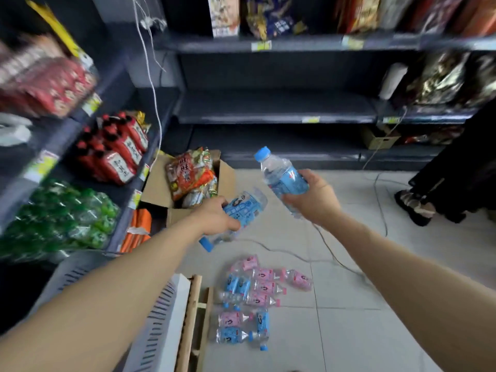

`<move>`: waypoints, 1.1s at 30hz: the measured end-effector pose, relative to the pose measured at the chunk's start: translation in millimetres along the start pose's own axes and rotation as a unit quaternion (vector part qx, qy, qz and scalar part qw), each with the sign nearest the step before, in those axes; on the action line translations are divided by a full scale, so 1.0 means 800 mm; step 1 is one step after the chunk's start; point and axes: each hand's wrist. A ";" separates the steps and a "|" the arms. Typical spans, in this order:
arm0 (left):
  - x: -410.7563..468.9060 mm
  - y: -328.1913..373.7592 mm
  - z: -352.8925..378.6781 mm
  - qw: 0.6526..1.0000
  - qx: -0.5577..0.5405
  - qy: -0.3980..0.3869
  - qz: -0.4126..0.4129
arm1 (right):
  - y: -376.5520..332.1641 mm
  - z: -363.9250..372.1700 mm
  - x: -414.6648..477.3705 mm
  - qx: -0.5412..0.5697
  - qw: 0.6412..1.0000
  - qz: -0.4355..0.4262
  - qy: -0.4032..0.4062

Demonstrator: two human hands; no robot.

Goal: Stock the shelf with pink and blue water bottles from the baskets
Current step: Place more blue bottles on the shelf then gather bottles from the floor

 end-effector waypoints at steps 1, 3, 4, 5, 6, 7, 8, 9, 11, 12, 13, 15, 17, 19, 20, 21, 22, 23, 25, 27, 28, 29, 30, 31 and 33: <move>-0.018 0.010 -0.028 1.000 0.001 0.021 0.008 | -0.026 -0.018 -0.008 0.022 1.000 -0.011 0.005; -0.058 0.031 -0.080 0.998 0.006 0.054 0.022 | -0.075 -0.050 -0.025 0.053 0.998 -0.036 0.008; -0.078 0.040 -0.104 0.997 0.012 0.068 0.028 | -0.098 -0.064 -0.033 0.062 0.997 -0.051 0.004; -0.099 0.048 -0.127 0.995 0.033 0.083 0.035 | -0.120 -0.076 -0.040 0.076 0.995 -0.064 -0.004; -0.121 0.056 -0.147 0.991 0.078 0.097 0.042 | -0.141 -0.085 -0.048 0.094 0.993 -0.073 -0.018; -0.143 0.062 -0.165 0.983 0.139 0.109 0.048 | -0.161 -0.092 -0.056 0.115 0.989 -0.082 -0.035; -0.165 0.067 -0.182 0.970 0.202 0.121 0.055 | -0.180 -0.097 -0.063 0.133 0.986 -0.088 -0.057; -0.188 0.072 -0.197 0.957 0.255 0.128 0.058 | -0.199 -0.099 -0.068 0.146 0.982 -0.093 -0.081; -0.234 0.076 -0.220 0.933 0.330 0.134 0.047 | -0.232 -0.101 -0.081 0.175 0.971 -0.100 -0.131; -0.256 0.077 -0.230 0.924 0.353 0.141 0.038 | -0.247 -0.102 -0.089 0.199 0.961 -0.102 -0.161; -0.278 0.076 -0.238 0.918 0.365 0.150 0.027 | -0.261 -0.102 -0.095 0.222 0.950 -0.107 -0.193; -0.321 0.073 -0.252 0.913 0.374 0.163 0.003 | -0.285 -0.103 -0.113 0.250 0.926 -0.122 -0.255; -0.360 0.069 -0.262 0.909 0.377 0.175 -0.019 | -0.308 -0.103 -0.130 0.273 0.901 -0.147 -0.303; -0.396 0.060 -0.267 0.903 0.384 0.191 -0.038 | -0.330 -0.101 -0.145 0.306 0.867 -0.163 -0.358; -0.414 0.055 -0.269 0.899 0.387 0.198 -0.047 | -0.340 -0.098 -0.153 0.319 0.849 -0.169 -0.386; -0.431 0.048 -0.269 0.896 0.391 0.205 -0.055 | -0.351 -0.096 -0.163 0.325 0.833 -0.175 -0.412; -0.448 0.043 -0.269 0.891 0.396 0.211 -0.065 | -0.362 -0.094 -0.174 0.334 0.815 -0.174 -0.440; -0.465 0.037 -0.269 0.886 0.403 0.216 -0.078 | -0.372 -0.090 -0.185 0.344 0.797 -0.169 -0.467; -0.499 0.026 -0.268 0.877 0.406 0.232 -0.108 | -0.391 -0.078 -0.208 0.340 0.768 -0.179 -0.512; -0.534 0.015 -0.267 0.870 0.398 0.255 -0.140 | -0.414 -0.063 -0.237 0.325 0.742 -0.207 -0.548; -0.552 0.009 -0.267 0.866 0.396 0.265 -0.154 | -0.426 -0.055 -0.251 0.314 0.733 -0.221 -0.562; -0.572 0.002 -0.268 0.861 0.394 0.274 -0.167 | -0.439 -0.048 -0.266 0.303 0.724 -0.234 -0.574; -0.593 -0.005 -0.268 0.857 0.392 0.281 -0.182 | -0.452 -0.040 -0.282 0.293 0.714 -0.246 -0.586; -0.614 -0.014 -0.269 0.852 0.390 0.287 -0.197 | -0.466 -0.033 -0.299 0.283 0.707 -0.258 -0.595; -0.657 -0.033 -0.271 0.841 0.386 0.300 -0.231 | -0.494 -0.019 -0.336 0.266 0.691 -0.279 -0.612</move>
Point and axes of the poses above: each hand's wrist, its own x-axis towards the middle knuckle, its own z-axis out of the palm, y = z × x, and after that the axes turned 12 degrees about -x, right-handed
